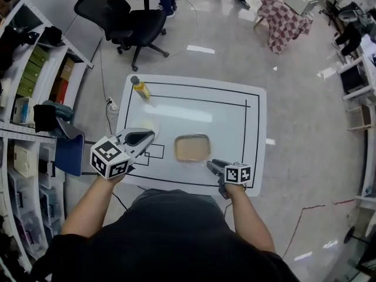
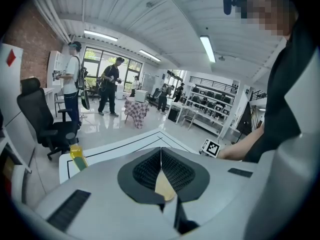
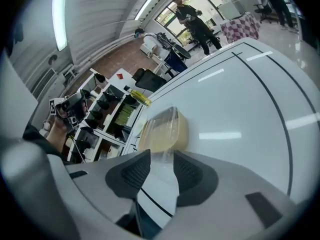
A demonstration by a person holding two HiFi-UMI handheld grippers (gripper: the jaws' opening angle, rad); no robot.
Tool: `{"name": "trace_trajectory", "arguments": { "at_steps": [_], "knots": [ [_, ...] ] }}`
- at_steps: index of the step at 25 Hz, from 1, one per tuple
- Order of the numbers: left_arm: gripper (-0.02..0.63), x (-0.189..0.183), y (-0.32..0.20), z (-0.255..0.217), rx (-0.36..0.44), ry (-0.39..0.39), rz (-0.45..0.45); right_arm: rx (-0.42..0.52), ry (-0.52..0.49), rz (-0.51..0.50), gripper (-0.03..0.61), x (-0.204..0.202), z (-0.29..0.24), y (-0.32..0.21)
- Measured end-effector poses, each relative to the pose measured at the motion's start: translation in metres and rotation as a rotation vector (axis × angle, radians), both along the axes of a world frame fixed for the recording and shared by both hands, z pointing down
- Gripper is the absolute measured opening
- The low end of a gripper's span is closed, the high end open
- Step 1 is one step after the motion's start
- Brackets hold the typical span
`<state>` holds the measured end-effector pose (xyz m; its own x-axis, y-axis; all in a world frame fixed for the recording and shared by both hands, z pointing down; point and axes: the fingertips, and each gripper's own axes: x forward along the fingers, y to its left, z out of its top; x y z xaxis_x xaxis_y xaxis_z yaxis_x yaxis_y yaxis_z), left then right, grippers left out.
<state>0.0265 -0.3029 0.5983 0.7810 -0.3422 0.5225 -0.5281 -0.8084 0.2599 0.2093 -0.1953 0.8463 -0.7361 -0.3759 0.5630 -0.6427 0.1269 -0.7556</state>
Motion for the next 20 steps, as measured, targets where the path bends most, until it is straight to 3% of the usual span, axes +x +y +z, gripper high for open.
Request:
{"name": "trace_trajectory", "arguments": {
  "at_steps": [6,20],
  "knots": [
    [0.023,-0.001,-0.004,0.009,-0.020,-0.008,0.001,-0.032,-0.003,-0.004,0.175,-0.002,0.017,-0.004],
    [0.023,-0.012,-0.008,0.021,-0.047,-0.027,-0.011,-0.112,-0.122,0.008,0.208,-0.024,0.030,-0.009]
  ]
}}
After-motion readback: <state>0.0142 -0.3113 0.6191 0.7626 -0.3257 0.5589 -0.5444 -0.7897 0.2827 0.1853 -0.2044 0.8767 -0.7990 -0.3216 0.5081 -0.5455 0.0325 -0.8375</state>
